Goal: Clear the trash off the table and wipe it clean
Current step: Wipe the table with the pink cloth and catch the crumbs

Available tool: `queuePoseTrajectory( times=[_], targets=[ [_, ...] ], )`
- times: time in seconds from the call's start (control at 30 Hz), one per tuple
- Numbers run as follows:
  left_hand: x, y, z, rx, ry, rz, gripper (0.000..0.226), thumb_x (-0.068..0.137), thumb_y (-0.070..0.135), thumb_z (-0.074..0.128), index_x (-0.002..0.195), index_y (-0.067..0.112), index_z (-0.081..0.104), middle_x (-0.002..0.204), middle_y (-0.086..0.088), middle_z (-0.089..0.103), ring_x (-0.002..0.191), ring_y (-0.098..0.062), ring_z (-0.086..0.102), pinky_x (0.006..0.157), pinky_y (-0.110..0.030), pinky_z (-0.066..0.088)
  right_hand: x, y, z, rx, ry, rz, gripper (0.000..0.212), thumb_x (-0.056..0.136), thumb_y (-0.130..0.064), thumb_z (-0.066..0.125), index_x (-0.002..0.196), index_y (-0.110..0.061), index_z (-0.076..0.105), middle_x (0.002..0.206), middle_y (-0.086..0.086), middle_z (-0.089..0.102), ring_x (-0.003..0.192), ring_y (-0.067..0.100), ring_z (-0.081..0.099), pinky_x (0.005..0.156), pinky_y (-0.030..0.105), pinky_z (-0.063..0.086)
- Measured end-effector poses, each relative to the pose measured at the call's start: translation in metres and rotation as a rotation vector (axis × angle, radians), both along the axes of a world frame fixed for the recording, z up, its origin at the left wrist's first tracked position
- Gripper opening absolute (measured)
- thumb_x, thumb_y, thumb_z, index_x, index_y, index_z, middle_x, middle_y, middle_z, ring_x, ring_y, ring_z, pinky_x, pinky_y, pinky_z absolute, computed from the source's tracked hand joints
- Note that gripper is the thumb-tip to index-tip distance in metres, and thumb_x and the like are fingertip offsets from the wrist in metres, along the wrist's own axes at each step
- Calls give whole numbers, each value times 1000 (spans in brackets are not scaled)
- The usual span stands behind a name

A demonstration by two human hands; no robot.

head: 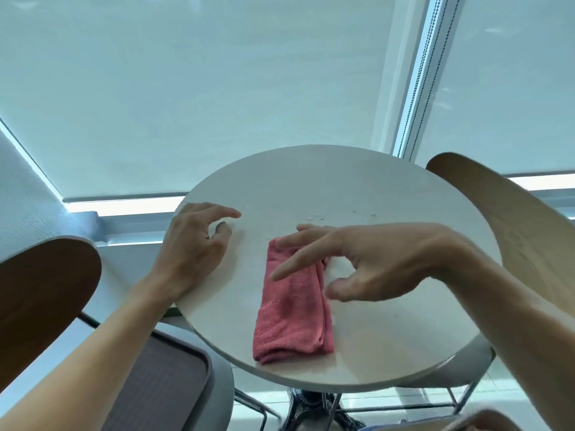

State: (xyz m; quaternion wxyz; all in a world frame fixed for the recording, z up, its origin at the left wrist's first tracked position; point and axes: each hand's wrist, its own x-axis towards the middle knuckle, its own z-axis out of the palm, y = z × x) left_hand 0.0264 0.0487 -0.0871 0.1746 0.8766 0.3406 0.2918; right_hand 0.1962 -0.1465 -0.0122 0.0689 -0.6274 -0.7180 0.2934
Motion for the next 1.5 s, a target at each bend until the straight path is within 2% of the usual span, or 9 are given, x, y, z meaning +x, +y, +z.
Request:
queuePoseTrajectory(
  times=[0.07, 0.23, 0.43, 0.57, 0.63, 1.0, 1.13, 1.27, 1.5],
  targets=[
    [-1, 2, -3, 2, 9, -23, 30, 91, 10, 54, 107, 27, 72, 116, 9, 64, 122, -12, 47, 101, -24, 31, 2, 4, 1, -2, -58, 44, 73, 89, 1, 47, 135, -56, 48, 155, -35, 21, 144, -13, 3, 109, 3, -4],
    [1, -1, -3, 5, 96, -20, 31, 92, 19, 47, 111, 26, 71, 121, 8, 64, 121, -13, 47, 99, -21, 30, -7, 20, -15, 108, -212, 160, 71, 85, -3, 52, 135, -52, 51, 150, -28, 36, 147, -6, 4, 123, 42, -8],
    [-3, -1, -7, 17, 142, 11, 32, 94, 31, 44, 111, 28, 70, 122, 9, 63, 117, -14, 50, 98, -27, 36, -2, 33, -21, 358, -19, 150, 45, 81, -8, 54, 117, -31, 70, 115, -16, 65, 117, 5, 57, 106, 28, 36],
    [-2, 0, -9, 43, 156, -14, 31, 89, 26, 44, 106, 22, 70, 113, 5, 64, 110, -21, 53, 88, -30, 39, 17, 48, -4, 441, 260, -54, 38, 83, -4, 50, 108, -25, 70, 94, -6, 71, 81, 6, 67, 69, 19, 52],
    [-2, -1, -9, 45, 143, 11, 25, 93, 22, 47, 102, 21, 70, 112, 6, 64, 110, -20, 53, 85, -26, 34, 33, 63, 8, 528, 305, -153, 32, 87, -7, 51, 105, -27, 68, 93, -10, 70, 82, 3, 66, 72, 17, 52],
    [-2, 0, -8, 0, 134, 42, 27, 98, 26, 47, 113, 31, 69, 122, 20, 58, 117, -1, 43, 89, -15, 26, 138, 167, -13, 405, -87, -776, 21, 85, -11, 48, 95, -5, 66, 82, 15, 69, 75, 31, 66, 63, 35, 53],
    [-1, 2, -9, -11, 123, 32, 39, 88, 36, 35, 108, 31, 69, 118, 21, 59, 114, 0, 43, 91, -18, 30, 110, 187, -39, 366, -163, -671, 28, 81, -8, 46, 98, -13, 68, 102, 16, 67, 99, 36, 60, 77, 34, 47],
    [-2, 2, -9, -20, 113, 30, 44, 84, 37, 32, 108, 31, 68, 116, 22, 57, 114, 0, 43, 91, -18, 29, 64, 188, -48, 407, -214, -474, 54, 88, -5, 45, 137, -22, 58, 138, 6, 60, 126, 31, 52, 108, 36, 40],
    [-4, 1, -10, -11, 94, 19, 41, 82, 33, 32, 110, 29, 62, 116, 14, 58, 111, -8, 48, 85, -22, 31, 20, 160, -55, 407, -166, -332, 56, 87, -6, 43, 133, -32, 62, 138, -7, 60, 128, 19, 52, 108, 30, 36]
  ],
)
